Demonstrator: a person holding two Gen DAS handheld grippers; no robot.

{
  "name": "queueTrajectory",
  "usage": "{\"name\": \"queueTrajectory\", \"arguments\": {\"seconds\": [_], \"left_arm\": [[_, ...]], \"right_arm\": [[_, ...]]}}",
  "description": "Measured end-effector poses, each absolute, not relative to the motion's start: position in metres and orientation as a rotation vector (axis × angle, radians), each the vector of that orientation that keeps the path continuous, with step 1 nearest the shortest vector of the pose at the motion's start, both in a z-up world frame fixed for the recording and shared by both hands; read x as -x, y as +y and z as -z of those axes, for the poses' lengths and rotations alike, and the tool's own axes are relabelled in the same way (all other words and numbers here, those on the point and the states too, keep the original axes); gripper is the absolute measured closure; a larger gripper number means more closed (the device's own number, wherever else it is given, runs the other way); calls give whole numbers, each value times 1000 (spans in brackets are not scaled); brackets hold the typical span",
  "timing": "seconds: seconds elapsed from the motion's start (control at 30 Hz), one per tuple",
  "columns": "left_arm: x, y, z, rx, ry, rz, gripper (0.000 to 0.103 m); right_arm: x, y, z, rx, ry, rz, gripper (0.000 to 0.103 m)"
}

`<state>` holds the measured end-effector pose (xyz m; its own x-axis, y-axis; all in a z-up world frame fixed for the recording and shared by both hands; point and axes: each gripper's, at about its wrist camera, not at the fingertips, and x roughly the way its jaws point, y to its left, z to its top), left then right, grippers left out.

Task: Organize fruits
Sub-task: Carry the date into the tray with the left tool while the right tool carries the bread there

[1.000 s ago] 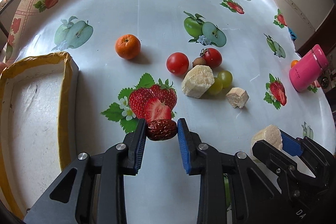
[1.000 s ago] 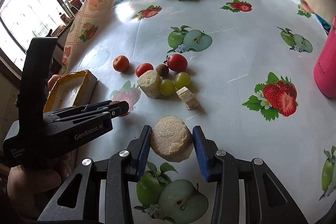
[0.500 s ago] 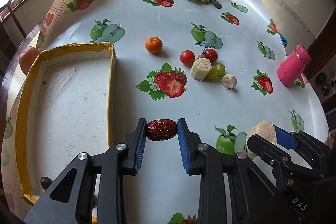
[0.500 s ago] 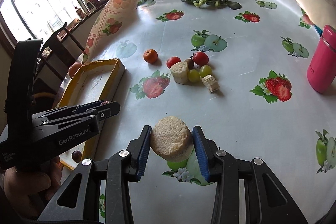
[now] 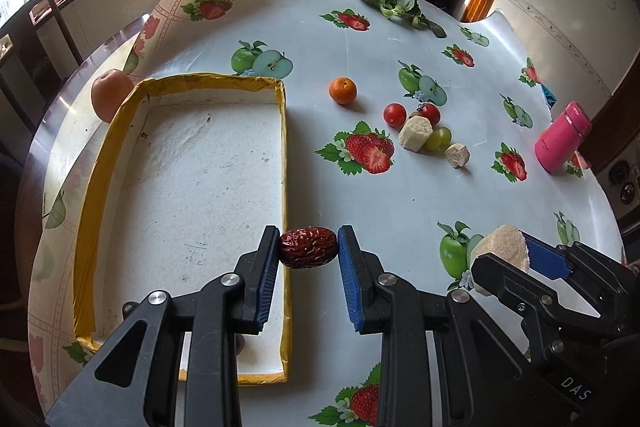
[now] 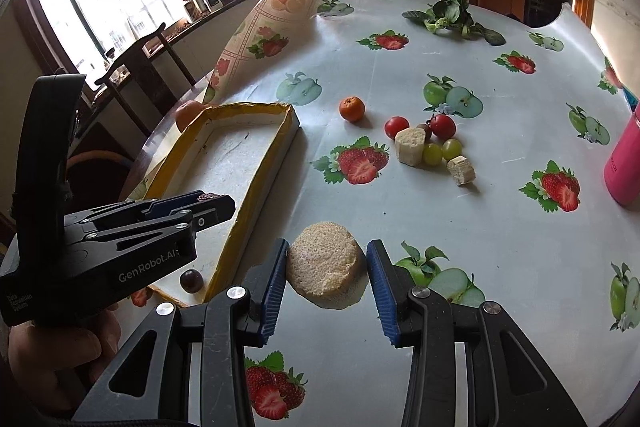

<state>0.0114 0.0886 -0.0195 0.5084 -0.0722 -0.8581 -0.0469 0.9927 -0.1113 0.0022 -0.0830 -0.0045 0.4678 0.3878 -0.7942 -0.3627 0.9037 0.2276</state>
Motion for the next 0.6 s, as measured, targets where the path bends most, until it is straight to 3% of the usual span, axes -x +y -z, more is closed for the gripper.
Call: {"name": "queueTrajectory", "arguments": {"seconds": [0.6], "left_arm": [[21, 134, 19, 168, 1025, -58, 76]], "right_arm": [[19, -35, -6, 17, 963, -549, 62]]}}
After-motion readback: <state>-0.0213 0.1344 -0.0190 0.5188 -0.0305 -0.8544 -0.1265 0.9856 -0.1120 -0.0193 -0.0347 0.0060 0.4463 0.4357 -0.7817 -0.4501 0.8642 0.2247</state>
